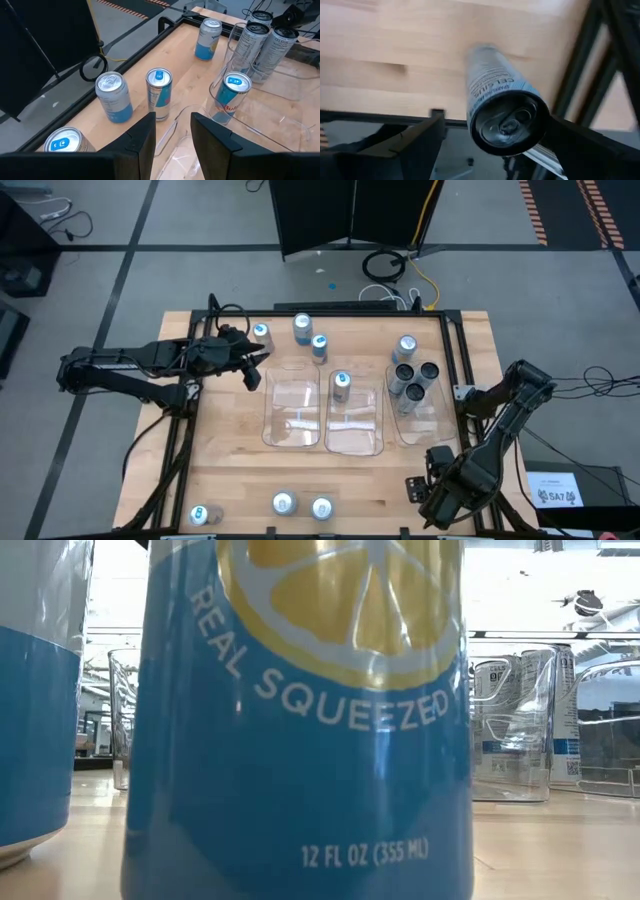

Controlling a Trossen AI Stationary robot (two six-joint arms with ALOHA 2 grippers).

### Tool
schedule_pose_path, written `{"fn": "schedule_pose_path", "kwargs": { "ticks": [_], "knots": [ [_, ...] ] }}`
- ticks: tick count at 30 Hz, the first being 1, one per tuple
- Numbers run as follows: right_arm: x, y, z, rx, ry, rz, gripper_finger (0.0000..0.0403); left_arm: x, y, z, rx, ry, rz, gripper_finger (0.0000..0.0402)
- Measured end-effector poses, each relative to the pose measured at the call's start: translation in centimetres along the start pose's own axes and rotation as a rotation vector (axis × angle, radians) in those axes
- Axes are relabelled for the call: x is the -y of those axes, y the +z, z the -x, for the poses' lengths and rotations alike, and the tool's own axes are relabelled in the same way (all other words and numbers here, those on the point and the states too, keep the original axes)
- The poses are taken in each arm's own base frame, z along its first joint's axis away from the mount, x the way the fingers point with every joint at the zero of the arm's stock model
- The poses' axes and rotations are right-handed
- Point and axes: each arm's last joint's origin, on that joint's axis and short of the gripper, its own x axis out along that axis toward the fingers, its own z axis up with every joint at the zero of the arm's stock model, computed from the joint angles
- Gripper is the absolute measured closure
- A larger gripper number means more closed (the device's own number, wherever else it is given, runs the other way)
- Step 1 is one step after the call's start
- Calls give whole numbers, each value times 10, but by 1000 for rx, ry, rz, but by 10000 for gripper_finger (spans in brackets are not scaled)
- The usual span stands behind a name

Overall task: Sort soda cans
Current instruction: Put the white-blue soda can into the right transparent bin

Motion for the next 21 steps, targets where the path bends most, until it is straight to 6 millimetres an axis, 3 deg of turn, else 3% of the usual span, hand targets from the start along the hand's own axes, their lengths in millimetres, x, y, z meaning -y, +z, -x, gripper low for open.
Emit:
{"fn": "schedule_pose_path", "kwargs": {
  "ticks": [8, 21],
  "knots": [
    [3, -1, -6, -15, -59, -13, 64, 0, 0, 0, 1, 0, -24, 269],
    [7, 10, 11, 13, 38, -20, 64, -1, 0, 0, 7, 21, -26, 269]
  ]
}}
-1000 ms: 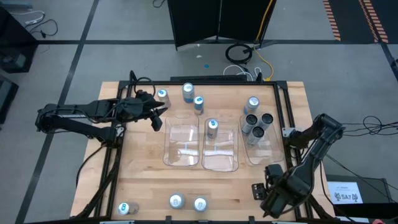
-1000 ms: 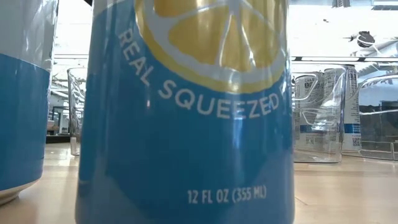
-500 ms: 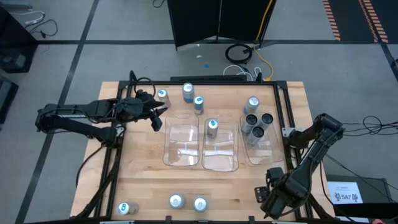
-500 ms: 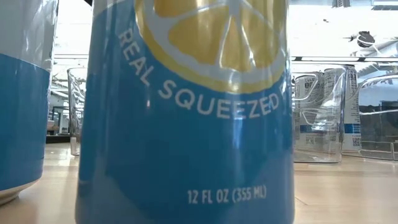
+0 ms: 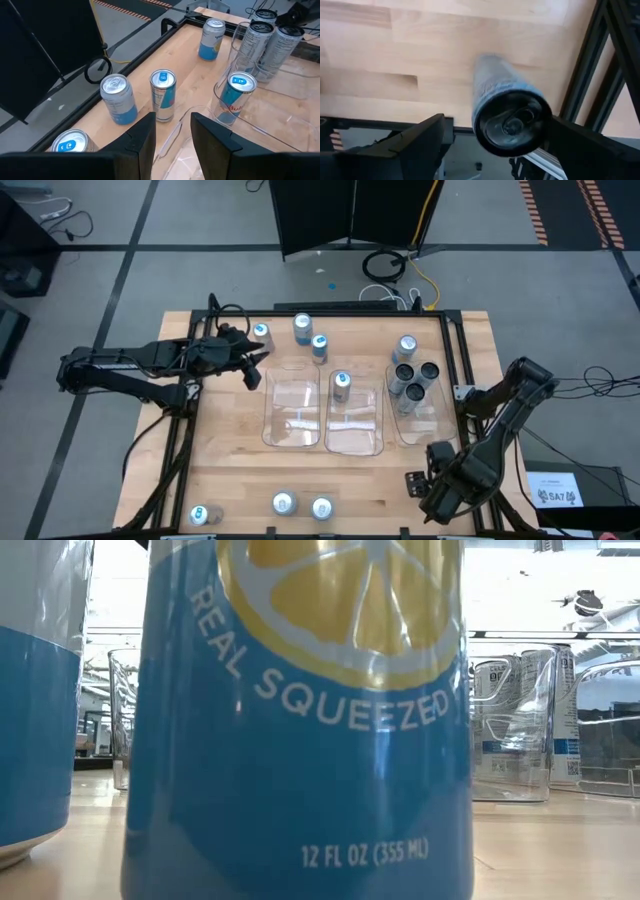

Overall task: Sort soda cans
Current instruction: Put the white-blue soda can into the right transparent bin

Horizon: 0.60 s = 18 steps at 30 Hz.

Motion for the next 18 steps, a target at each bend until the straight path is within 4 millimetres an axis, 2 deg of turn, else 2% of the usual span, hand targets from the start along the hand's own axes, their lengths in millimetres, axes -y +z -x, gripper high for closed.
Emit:
{"fn": "schedule_pose_path", "kwargs": {
  "ticks": [9, 18],
  "knots": [
    [9, 8, 15, -2, 41, 12, 64, -3, 1, -1, 4, 25, 8, 269],
    [5, 3, 10, -24, 36, 28, 64, -5, 1, -2, 4, 37, 15, 269]
  ]
}}
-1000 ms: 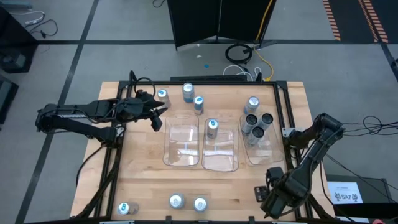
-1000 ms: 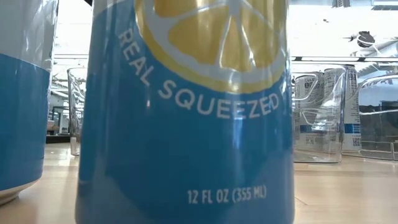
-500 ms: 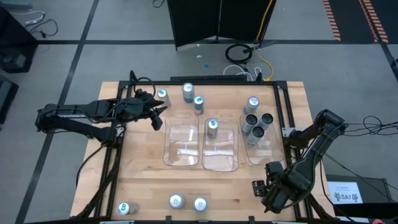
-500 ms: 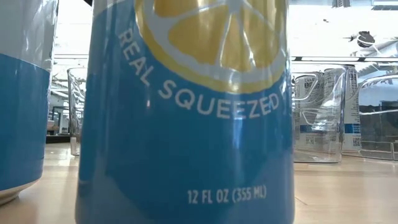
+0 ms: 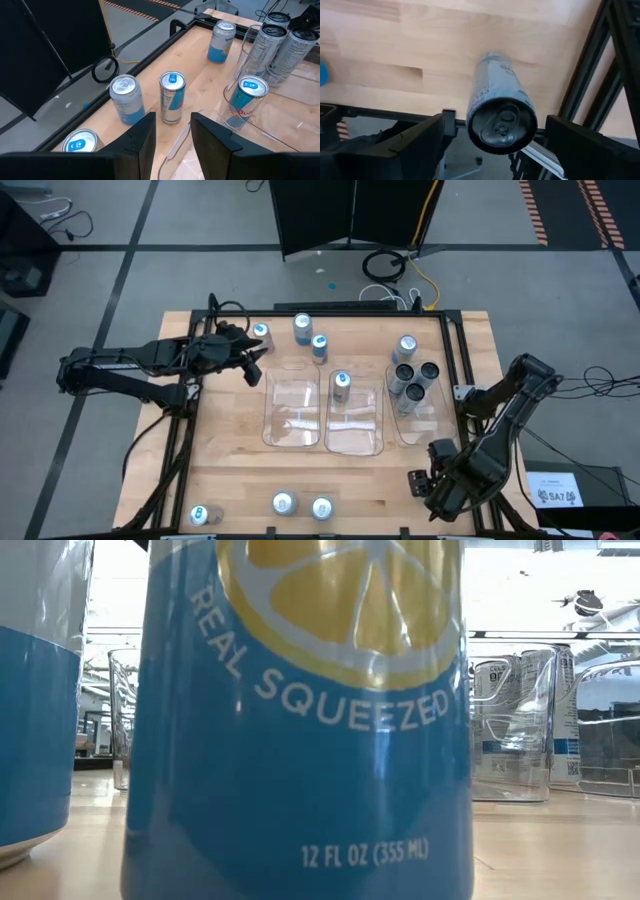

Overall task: Sort soda cans
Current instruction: Put the white-blue soda can into the right transparent bin

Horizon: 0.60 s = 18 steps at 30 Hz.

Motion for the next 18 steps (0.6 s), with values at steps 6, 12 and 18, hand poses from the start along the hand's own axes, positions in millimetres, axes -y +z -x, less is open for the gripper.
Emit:
{"fn": "schedule_pose_path", "kwargs": {
  "ticks": [6, 12, 18],
  "knots": [
    [-3, -4, -19, -18, -4, 7, 64, 0, 0, 0, 0, 0, -1, 269],
    [-2, -2, -42, -52, -35, -6, 64, 0, 0, 0, 1, -1, -2, 269],
    [-3, -2, -55, -77, -21, -5, 67, 0, 0, 0, 0, -1, -2, 269]
  ]
}}
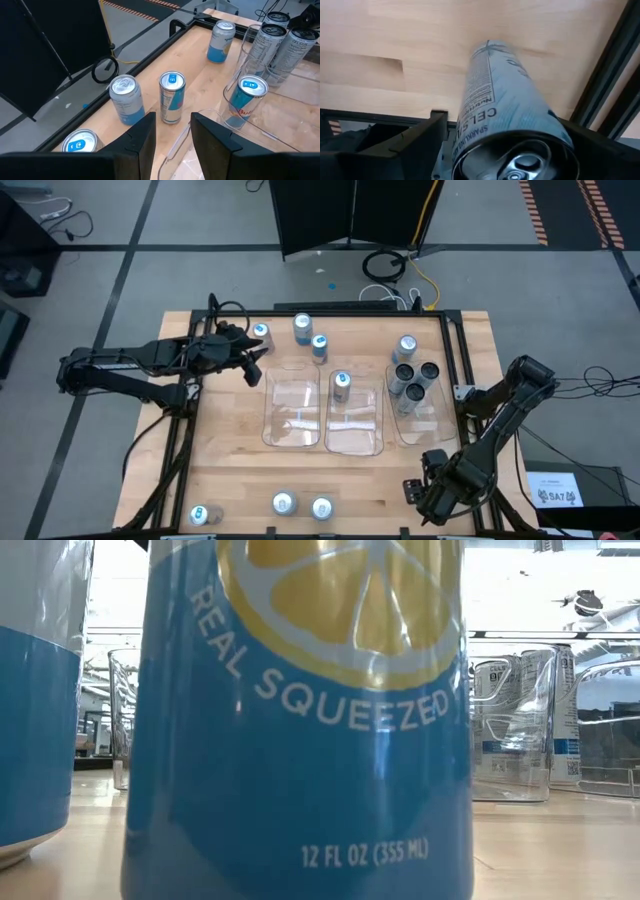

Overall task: Sort soda cans
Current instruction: Put the white-blue soda can into the right transparent bin

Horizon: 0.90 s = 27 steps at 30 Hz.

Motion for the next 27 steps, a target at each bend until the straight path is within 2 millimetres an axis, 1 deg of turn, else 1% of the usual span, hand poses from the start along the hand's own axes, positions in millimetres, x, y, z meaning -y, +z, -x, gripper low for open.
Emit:
{"fn": "schedule_pose_path", "kwargs": {
  "ticks": [3, 7, 8, 11, 14, 17, 19, 22, 25, 27],
  "knots": [
    [1, 0, 0, -10, -17, -1, 93, 0, 0, 0, 0, 0, 0, 269],
    [1, 0, 0, -15, -23, -1, 158, 0, 0, 0, 0, 0, 0, 269],
    [1, 0, 0, -15, -23, 0, 167, 0, 0, 0, 0, 0, 0, 269],
    [2, 1, 2, -14, -22, -3, 167, 0, 0, 0, 0, 0, 0, 269],
    [6, 4, 10, -9, -3, -6, 167, 0, 0, 0, 0, 0, 0, 269],
    [9, 5, 24, 24, 44, 4, 167, 0, 0, 0, 0, -1, 0, 269],
    [12, 8, 36, 61, 70, 14, 167, 0, 0, 0, 0, -1, 0, 269],
    [22, 14, 63, 148, 101, 25, 167, 0, 0, 0, 1, -1, 3, 269],
    [37, 26, 95, 247, 112, 34, 167, 0, 0, 0, 2, 0, 4, 269],
    [44, 32, 113, 239, 173, 54, 167, 0, 0, 0, 3, 1, 4, 269]
  ]
}}
